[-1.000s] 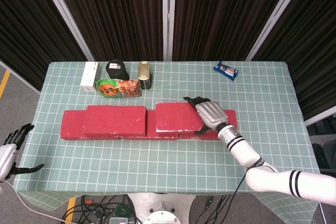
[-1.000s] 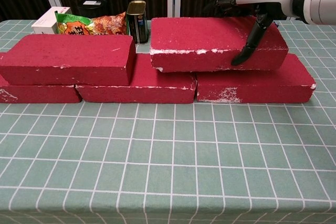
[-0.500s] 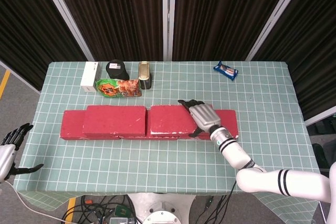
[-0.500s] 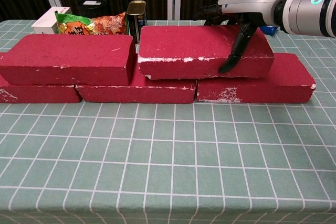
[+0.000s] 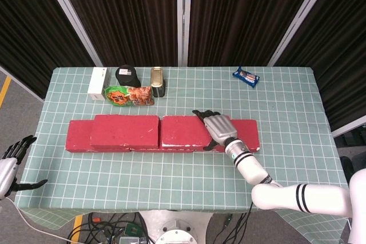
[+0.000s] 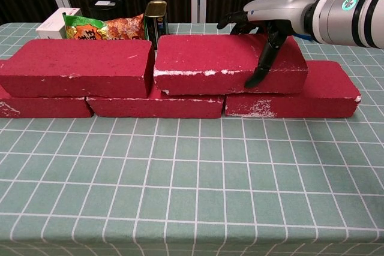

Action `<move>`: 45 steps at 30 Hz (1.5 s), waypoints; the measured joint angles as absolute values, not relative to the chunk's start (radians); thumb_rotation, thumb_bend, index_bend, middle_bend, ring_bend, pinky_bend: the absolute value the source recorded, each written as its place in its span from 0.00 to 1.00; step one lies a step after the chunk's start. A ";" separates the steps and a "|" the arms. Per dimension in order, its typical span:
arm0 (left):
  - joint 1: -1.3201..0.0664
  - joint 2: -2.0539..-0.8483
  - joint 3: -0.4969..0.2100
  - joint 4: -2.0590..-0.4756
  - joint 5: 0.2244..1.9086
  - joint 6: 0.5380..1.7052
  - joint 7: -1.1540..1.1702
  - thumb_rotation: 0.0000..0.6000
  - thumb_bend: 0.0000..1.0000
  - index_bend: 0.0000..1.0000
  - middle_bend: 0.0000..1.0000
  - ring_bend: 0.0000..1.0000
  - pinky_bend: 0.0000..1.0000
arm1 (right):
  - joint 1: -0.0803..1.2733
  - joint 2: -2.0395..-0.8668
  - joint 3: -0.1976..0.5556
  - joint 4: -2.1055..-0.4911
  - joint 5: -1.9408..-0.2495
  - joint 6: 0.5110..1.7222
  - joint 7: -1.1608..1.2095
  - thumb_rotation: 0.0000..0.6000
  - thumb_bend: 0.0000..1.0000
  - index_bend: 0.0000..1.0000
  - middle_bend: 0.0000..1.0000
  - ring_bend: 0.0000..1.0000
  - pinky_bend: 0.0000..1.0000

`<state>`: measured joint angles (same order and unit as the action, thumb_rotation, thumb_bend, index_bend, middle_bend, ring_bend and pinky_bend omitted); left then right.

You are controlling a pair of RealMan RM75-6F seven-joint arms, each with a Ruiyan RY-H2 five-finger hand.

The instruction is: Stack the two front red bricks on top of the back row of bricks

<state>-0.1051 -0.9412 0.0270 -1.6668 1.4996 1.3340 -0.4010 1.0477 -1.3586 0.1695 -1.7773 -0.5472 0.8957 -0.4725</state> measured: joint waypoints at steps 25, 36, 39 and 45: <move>-0.107 -0.950 0.033 -1.641 1.506 1.327 -0.430 1.00 0.02 0.04 0.00 0.00 0.00 | 1.087 -1.386 0.164 -1.762 -0.495 0.902 -0.486 1.00 0.02 0.00 0.16 0.11 0.17; -0.109 -0.953 0.039 -1.635 1.504 1.314 -0.434 1.00 0.02 0.04 0.00 0.00 0.00 | 1.106 -1.400 0.166 -1.766 -0.450 0.931 -0.512 1.00 0.02 0.00 0.15 0.11 0.17; -0.110 -0.954 0.039 -1.634 1.505 1.314 -0.435 1.00 0.02 0.04 0.00 0.00 0.00 | 1.107 -1.404 0.168 -1.762 -0.449 0.928 -0.511 1.00 0.02 0.00 0.15 0.11 0.17; -0.109 -0.953 0.041 -1.632 1.506 1.313 -0.436 1.00 0.02 0.04 0.00 0.00 0.00 | 1.108 -1.411 0.170 -1.750 -0.457 0.920 -0.502 1.00 0.02 0.00 0.15 0.11 0.17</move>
